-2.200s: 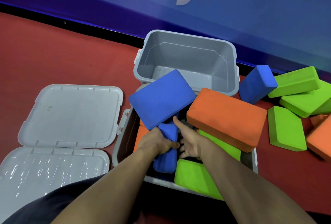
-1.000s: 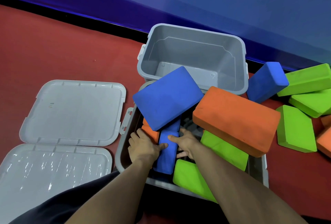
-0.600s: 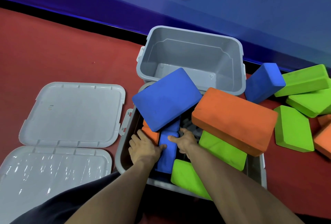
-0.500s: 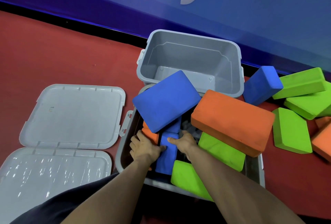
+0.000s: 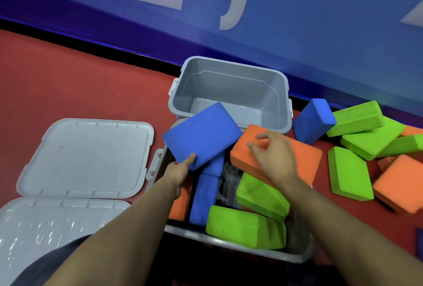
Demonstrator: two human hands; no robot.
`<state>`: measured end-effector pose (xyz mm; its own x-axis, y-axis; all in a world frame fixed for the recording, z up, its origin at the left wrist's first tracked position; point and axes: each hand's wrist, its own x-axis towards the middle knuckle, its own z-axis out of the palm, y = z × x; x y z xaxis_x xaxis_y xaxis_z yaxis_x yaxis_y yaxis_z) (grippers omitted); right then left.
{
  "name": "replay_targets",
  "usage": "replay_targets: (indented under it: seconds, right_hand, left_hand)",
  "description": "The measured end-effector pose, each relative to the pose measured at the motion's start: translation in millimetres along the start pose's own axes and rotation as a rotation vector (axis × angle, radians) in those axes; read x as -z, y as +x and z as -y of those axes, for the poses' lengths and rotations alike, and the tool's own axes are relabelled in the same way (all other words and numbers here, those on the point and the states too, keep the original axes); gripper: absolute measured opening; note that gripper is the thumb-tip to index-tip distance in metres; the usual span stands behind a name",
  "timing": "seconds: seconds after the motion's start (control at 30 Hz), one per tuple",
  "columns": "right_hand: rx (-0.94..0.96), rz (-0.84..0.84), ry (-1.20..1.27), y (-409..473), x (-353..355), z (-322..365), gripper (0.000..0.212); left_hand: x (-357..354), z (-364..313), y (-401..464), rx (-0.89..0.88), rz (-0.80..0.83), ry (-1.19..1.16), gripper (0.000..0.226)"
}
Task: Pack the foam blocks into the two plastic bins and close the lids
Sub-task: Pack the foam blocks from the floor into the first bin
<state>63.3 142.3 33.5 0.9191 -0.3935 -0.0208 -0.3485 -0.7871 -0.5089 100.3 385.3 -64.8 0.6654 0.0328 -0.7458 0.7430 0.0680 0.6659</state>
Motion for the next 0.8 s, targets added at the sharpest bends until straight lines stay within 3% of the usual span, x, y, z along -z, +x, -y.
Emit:
replay_targets:
  seconds: [0.1,0.2,0.3,0.37,0.53,0.6,0.73,0.8]
  right_hand:
    - [-0.2,-0.086,-0.283,15.6,13.2,-41.4,0.079]
    - [-0.546,-0.095,0.023,17.7,17.1,-77.6,0.114]
    - [-0.755,-0.047,0.404,14.0,13.9,-101.3,0.133]
    - [-0.813,-0.04,0.568,10.2,11.0,-108.5,0.133]
    - [-0.82,-0.153,0.789,5.9,11.8,-111.7,0.128]
    - [-0.774,-0.254,0.738,1.8,17.5,-106.6,0.117]
    - [-0.686,-0.427,0.571,-5.6,28.6,-96.9,0.102]
    - [-0.648,-0.452,0.536,-7.0,30.1,-91.8,0.097]
  left_hand:
    - [-0.5,2.2,5.4,0.017,-0.09,-0.02,0.085]
    - [-7.9,9.5,-3.3,-0.074,-0.356,0.102,0.098]
    - [-21.0,20.3,-25.2,-0.309,-0.337,0.223,0.054]
    - [-28.1,22.3,-30.9,-0.311,-0.274,0.256,0.048]
    - [-29.4,8.8,-27.6,-0.124,-0.319,0.247,0.076]
    - [-24.6,2.8,-23.0,-0.07,-0.298,0.169,0.087]
    - [-14.7,0.1,-7.1,-0.086,-0.178,0.064,0.085]
    - [-16.2,0.7,-8.2,-0.039,-0.251,0.069,0.095]
